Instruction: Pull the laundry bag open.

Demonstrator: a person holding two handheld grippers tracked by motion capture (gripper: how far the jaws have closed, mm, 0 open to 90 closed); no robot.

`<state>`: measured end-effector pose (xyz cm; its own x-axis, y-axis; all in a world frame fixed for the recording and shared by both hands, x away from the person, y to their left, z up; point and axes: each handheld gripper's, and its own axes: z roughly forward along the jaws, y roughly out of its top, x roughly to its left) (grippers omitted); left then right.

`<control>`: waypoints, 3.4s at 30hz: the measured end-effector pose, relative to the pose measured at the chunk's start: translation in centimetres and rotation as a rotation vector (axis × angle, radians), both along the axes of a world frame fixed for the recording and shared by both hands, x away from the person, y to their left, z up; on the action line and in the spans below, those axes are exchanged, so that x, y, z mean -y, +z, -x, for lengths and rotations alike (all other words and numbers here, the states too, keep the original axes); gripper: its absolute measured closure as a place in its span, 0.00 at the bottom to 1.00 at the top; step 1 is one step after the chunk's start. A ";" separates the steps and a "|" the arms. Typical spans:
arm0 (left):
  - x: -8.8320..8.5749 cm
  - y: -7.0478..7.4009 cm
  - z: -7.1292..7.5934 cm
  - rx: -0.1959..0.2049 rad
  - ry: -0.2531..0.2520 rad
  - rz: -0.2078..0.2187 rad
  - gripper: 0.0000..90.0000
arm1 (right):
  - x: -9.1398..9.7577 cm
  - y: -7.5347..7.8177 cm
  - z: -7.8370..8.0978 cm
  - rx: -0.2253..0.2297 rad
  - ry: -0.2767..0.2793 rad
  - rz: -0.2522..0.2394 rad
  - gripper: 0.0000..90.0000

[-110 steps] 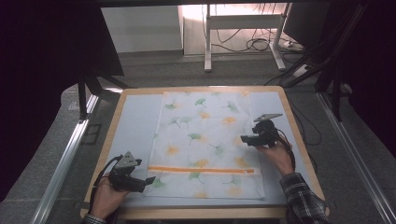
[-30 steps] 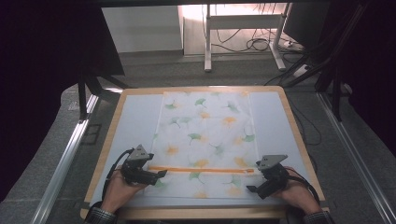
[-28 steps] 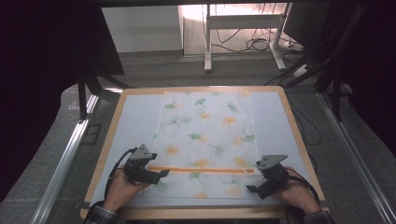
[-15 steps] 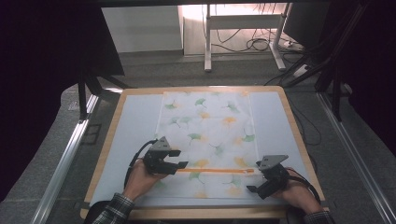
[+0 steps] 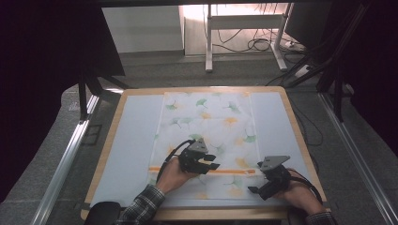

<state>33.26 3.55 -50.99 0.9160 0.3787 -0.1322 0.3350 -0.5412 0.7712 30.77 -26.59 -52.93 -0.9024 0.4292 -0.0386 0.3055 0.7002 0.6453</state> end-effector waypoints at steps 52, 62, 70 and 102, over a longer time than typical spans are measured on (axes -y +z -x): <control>9.3 -1.3 -1.2 -0.026 -0.126 -0.128 0.92 | 0.1 -0.1 0.0 0.002 -0.003 -0.010 0.00; 9.4 -1.5 -1.2 -0.027 -0.125 -0.127 0.95 | 0.1 -0.1 0.0 0.002 -0.005 -0.012 0.00; 9.5 -1.4 -1.4 -0.048 -0.123 -0.131 1.00 | 0.0 -0.1 0.0 0.000 -0.009 -0.011 0.00; 7.9 -1.3 -1.4 -0.078 -0.127 -0.141 1.00 | -0.1 0.1 0.0 0.000 -0.037 0.003 0.03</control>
<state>34.68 -4.35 -52.31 0.9465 0.2810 -0.1588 0.3135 -0.6833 0.6594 30.72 -26.46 -52.84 -0.8860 0.4620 -0.0396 0.3314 0.6905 0.6429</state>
